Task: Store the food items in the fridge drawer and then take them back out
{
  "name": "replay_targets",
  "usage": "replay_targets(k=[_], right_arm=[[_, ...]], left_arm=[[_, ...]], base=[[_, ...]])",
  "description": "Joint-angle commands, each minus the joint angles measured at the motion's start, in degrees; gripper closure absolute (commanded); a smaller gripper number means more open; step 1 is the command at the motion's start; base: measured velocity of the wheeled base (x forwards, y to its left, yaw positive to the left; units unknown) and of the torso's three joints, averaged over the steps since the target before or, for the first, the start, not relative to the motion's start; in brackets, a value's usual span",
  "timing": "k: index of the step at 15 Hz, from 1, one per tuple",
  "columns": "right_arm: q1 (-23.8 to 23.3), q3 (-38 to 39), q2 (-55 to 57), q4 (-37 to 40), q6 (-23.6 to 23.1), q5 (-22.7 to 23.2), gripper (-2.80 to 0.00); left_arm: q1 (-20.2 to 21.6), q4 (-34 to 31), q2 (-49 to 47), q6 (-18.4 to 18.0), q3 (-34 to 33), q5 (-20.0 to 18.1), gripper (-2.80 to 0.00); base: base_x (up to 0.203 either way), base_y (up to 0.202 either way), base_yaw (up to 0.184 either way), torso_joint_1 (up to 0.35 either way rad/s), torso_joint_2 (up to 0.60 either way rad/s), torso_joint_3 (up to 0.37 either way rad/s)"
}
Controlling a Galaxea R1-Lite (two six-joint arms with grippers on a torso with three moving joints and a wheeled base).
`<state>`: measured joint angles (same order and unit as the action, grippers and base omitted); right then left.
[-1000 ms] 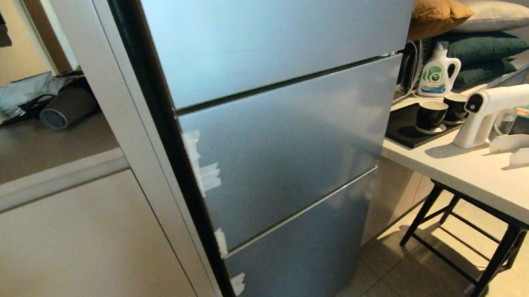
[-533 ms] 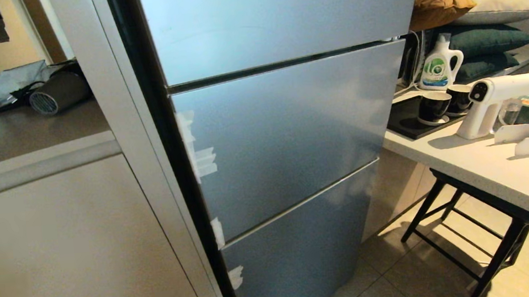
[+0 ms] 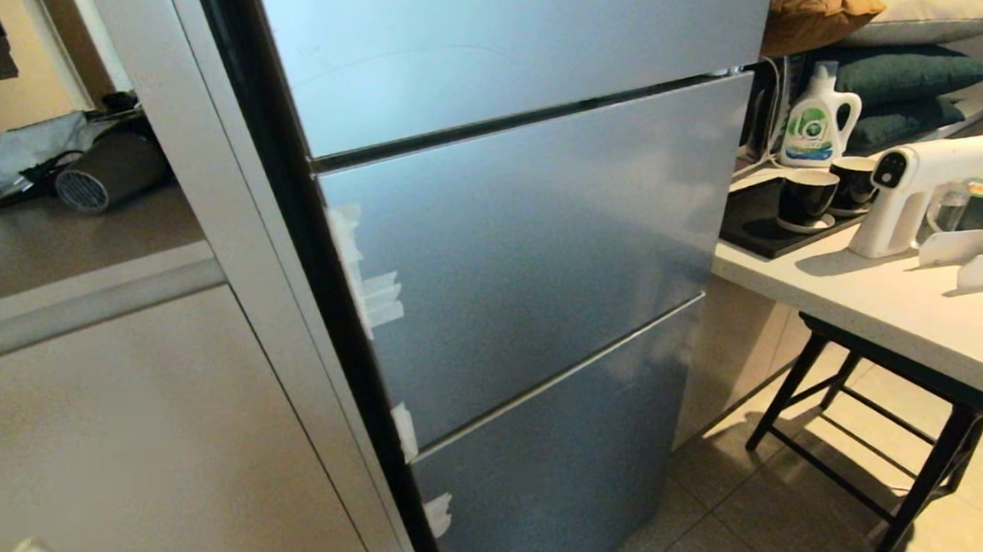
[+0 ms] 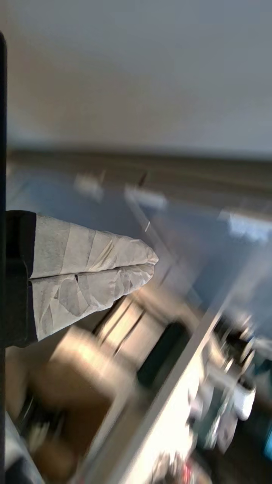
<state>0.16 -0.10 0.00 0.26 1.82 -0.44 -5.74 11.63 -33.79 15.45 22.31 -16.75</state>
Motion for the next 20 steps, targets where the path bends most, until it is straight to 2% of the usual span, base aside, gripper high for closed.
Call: replay_targets(k=[1, 3, 4, 5, 7, 10, 14, 20], right_arm=[[0.0, 0.0, 0.1, 0.0, 0.0, 0.0, 0.0], [0.0, 0.0, 0.1, 0.0, 0.1, 0.0, 0.0], [0.0, 0.0, 0.1, 0.0, 0.1, 0.0, 0.0], [0.0, 0.0, 0.1, 0.0, 0.1, 0.0, 0.0], [0.0, 0.0, 0.1, 0.0, 0.1, 0.0, 0.0], [0.0, 0.0, 0.1, 0.0, 0.2, 0.0, 0.0], [0.0, 0.0, 0.1, 0.0, 0.2, 0.0, 0.0], [0.0, 0.0, 0.1, 0.0, 0.3, -0.1, 0.0]], left_arm=[[-1.8, 9.9, -23.8, 2.3, 1.9, -1.9, 0.0], [-2.7, 18.9, -36.8, 3.6, 5.0, -1.7, 0.0], [-3.2, 22.3, -41.8, 3.7, 7.3, -0.1, 0.0], [-3.8, 25.6, -46.1, 3.1, 10.0, 2.6, 0.0], [-4.5, 30.8, -49.7, -0.9, 14.3, 8.8, 0.0], [-4.2, 31.1, -50.3, -3.1, 15.0, 12.8, 0.0], [-4.8, 31.2, -53.4, -2.9, 18.5, 13.1, 0.0], [-9.7, 31.2, -56.3, -2.8, 23.1, 13.2, 0.0]], base=[[0.0, 0.0, 0.0, 0.0, 0.0, 0.0], [0.0, 0.0, 0.0, 0.0, 0.0, 0.0], [0.0, 0.0, 0.0, 0.0, 0.0, 0.0], [0.0, 0.0, 0.0, 0.0, 0.0, 0.0], [0.0, 0.0, 0.0, 0.0, 0.0, 0.0], [0.0, 0.0, 0.0, 0.0, 0.0, 0.0], [0.0, 0.0, 0.0, 0.0, 0.0, 0.0], [0.0, 0.0, 0.0, 0.0, 0.0, 0.0]])
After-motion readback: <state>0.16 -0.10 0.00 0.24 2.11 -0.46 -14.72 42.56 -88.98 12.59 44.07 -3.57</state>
